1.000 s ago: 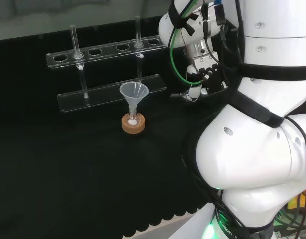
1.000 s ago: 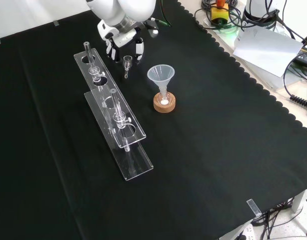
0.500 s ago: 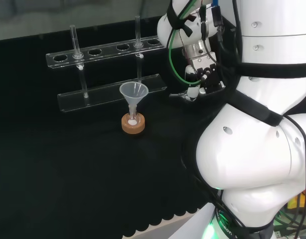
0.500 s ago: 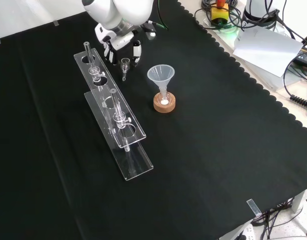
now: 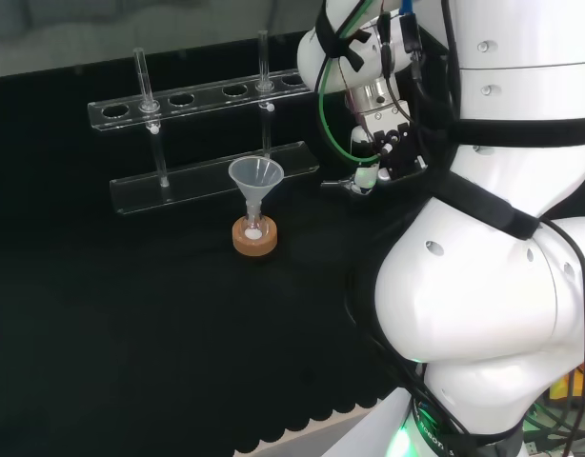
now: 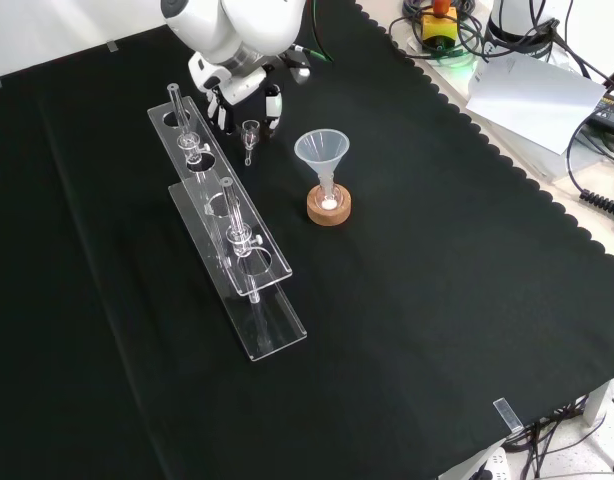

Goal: Put the weighing funnel back on the table.

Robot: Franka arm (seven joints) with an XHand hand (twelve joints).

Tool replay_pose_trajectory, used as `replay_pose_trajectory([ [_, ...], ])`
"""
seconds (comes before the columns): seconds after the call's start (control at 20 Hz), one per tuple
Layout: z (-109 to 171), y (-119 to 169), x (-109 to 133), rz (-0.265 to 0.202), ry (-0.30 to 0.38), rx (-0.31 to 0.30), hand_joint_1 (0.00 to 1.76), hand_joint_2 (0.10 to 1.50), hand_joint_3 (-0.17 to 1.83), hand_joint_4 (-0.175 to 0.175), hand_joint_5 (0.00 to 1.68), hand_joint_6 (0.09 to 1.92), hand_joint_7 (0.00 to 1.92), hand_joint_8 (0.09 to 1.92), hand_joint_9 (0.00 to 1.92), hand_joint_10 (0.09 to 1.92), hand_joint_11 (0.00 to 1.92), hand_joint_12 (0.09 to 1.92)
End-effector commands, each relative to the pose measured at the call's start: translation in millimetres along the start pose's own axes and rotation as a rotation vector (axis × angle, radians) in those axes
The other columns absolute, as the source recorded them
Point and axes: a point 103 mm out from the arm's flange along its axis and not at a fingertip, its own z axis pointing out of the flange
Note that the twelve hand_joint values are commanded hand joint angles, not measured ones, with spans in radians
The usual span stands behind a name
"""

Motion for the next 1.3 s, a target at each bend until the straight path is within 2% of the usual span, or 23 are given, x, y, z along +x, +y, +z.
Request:
replay_pose_trajectory([
  [0.05,1.5,3.8,8.6,-0.005,-0.002,0.01,1.07,0.7,0.74,0.175,1.1,1.01,0.58,0.67,0.91,0.46,0.7,1.15],
  [0.2,1.9,3.8,9.3,-0.008,-0.001,0.01,1.07,0.71,0.72,0.175,1.09,1.01,0.57,0.67,0.9,0.46,0.7,1.15],
  [0.4,2.8,3.1,10.1,-0.009,0.0,0.014,1.06,0.79,0.58,0.175,1.06,1.0,0.54,0.69,0.87,0.47,0.69,1.15],
  [0.6,2.6,1.1,12.0,-0.011,0.003,0.028,1.02,0.98,0.26,0.175,0.98,1.04,0.45,0.72,0.75,0.54,0.56,1.22],
  [0.65,2.2,0.5,11.9,-0.011,0.005,0.033,0.98,0.98,0.22,0.125,0.89,0.98,0.38,0.72,0.68,0.56,0.52,1.24],
  [0.75,1.8,-0.7,11.9,-0.011,0.004,0.051,0.91,0.88,0.34,0.041,0.67,0.85,0.23,0.69,0.54,0.62,0.42,1.27],
  [0.85,2.4,-1.8,12.0,-0.006,-0.001,0.07,0.88,0.77,0.51,-0.001,0.49,0.72,0.13,0.68,0.43,0.65,0.33,1.3],
  [0.95,2.8,-3.5,11.9,-0.005,-0.005,0.08,0.87,0.72,0.6,-0.02,0.38,0.56,0.06,0.66,0.37,0.67,0.27,1.33],
  [1.1,1.1,-7.5,11.6,-0.003,-0.012,0.08,0.86,0.69,0.63,-0.029,0.34,0.39,0.01,0.65,0.31,0.69,0.22,1.35],
  [1.3,-8.3,-18.3,10.4,-0.001,0.003,0.035,0.84,0.68,0.62,-0.033,0.31,0.23,0.0,0.46,0.19,0.69,0.15,1.39],
])
